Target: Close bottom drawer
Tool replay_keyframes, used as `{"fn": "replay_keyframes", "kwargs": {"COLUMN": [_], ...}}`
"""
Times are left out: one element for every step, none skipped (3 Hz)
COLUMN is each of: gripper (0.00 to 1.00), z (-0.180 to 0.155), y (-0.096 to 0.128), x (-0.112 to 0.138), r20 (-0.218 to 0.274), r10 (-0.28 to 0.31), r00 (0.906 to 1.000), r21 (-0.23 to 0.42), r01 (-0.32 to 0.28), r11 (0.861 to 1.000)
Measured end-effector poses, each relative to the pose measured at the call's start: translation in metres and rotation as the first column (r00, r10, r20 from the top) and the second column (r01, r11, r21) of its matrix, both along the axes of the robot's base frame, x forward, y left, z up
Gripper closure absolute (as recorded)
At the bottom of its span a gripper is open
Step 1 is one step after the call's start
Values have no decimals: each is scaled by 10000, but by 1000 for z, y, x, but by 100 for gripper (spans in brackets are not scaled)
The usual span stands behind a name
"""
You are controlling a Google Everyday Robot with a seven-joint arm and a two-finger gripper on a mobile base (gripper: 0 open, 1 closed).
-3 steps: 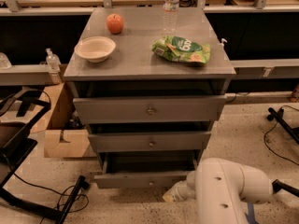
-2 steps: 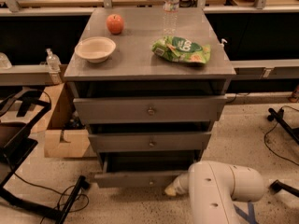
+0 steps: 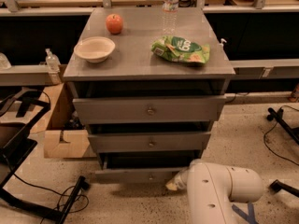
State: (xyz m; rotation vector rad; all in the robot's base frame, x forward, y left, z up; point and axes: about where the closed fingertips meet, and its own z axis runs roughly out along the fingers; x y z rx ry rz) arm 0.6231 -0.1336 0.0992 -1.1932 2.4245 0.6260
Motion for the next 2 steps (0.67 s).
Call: {"fn": "replay_keyframes", "kwargs": {"gripper": [100,100], "z": [0,2], "y": [0,-2], "x": [-2,14], "r20": [5,71], "r10": [0,3], "r00": [10000,10000], "r21": [2,37], "r01": [0,-3], "r11": [10000,10000]}}
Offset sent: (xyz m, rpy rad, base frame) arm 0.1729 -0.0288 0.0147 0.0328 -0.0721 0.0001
